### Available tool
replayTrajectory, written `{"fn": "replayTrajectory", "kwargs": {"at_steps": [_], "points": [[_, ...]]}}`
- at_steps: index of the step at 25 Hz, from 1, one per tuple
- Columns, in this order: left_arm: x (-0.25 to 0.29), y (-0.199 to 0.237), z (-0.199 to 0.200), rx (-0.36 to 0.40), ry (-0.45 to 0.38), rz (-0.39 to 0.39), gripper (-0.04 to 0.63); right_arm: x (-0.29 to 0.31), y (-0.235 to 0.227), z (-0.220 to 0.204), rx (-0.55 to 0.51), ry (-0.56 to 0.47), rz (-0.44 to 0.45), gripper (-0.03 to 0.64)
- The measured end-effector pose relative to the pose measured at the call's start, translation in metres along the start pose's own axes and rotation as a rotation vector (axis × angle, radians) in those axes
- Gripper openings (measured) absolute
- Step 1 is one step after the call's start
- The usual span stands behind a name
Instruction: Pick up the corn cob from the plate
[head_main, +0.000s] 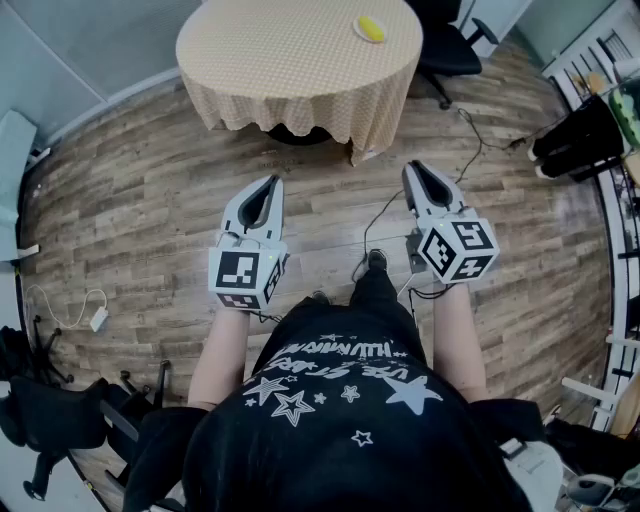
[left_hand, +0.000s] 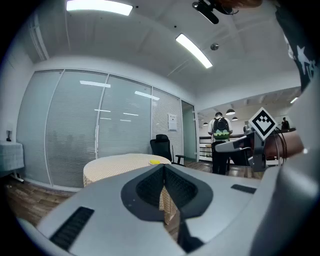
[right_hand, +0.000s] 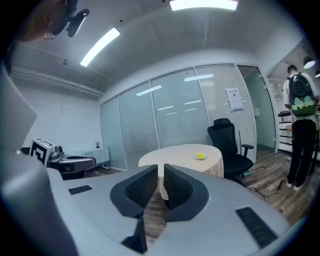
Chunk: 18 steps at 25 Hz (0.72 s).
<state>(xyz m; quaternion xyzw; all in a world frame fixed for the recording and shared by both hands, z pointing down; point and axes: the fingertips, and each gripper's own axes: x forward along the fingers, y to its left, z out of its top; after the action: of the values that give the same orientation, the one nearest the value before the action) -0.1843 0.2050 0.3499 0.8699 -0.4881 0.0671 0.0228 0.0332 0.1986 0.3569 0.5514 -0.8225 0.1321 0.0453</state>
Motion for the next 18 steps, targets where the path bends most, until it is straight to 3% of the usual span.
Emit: {"fn": "replayTrajectory", "kwargs": {"at_steps": [18], "points": [[-0.018, -0.007, -0.009, -0.020, 0.012, -0.007, 0.006, -0.010, 0.012, -0.003, 0.030, -0.033, 0.011, 0.052]]}}
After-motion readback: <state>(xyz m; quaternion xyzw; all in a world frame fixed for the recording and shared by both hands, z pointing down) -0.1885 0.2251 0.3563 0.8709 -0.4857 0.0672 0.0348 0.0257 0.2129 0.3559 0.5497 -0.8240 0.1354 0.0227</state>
